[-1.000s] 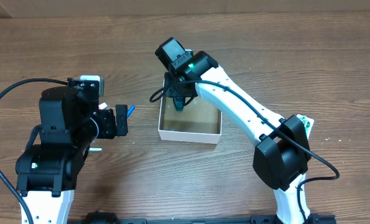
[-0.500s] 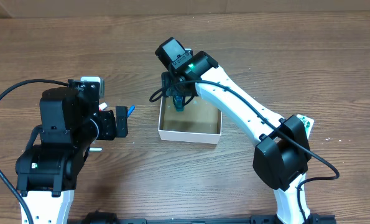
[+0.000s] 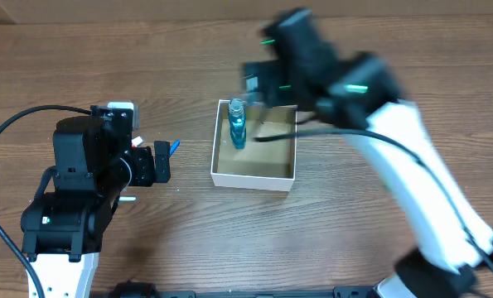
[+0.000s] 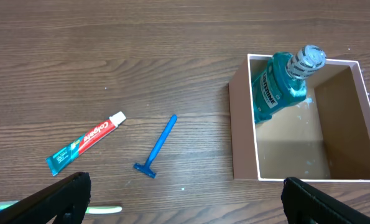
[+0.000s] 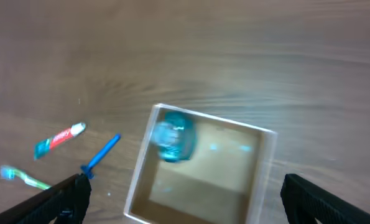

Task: Pack container
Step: 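Lift the mouthwash bottle with the right gripper and place it upright in the box, then move the right gripper to the green Dettol soap and grasp it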

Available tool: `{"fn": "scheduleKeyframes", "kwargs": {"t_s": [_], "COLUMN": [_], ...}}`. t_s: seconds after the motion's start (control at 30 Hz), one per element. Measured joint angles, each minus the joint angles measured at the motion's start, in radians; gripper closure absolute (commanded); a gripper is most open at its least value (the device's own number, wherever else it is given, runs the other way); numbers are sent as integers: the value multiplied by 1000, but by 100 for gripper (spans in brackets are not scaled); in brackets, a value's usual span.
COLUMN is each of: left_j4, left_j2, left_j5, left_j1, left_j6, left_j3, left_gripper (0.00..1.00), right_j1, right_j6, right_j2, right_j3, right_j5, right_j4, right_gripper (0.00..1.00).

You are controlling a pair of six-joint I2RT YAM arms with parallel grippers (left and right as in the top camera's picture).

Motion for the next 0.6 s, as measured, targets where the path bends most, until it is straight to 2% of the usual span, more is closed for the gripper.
{"fn": "scheduleKeyframes", "kwargs": {"t_s": [0.1, 0.2, 0.3, 0.43, 0.6], "left_j4": [-1, -2, -3, -2, -6], "left_j2": [0, 0, 0, 0, 0], "left_j5": [0, 0, 0, 0, 0], "left_j1": [0, 0, 0, 0, 0], "left_j6": [0, 0, 0, 0, 0], "left_j3": [0, 0, 0, 0, 1], "left_gripper": [0, 0, 0, 0, 0], "right_j1": [-209, -430, -579, -709, -829], "right_j6": [63, 93, 80, 8, -66], "right_j2": [-77, -70, -64, -66, -64], "right_j3": [14, 10, -8, -68, -351], "right_j5": [32, 40, 28, -31, -94], "right_j4": [-124, -244, -304, -302, -168], "right_gripper": [0, 0, 0, 0, 0]}}
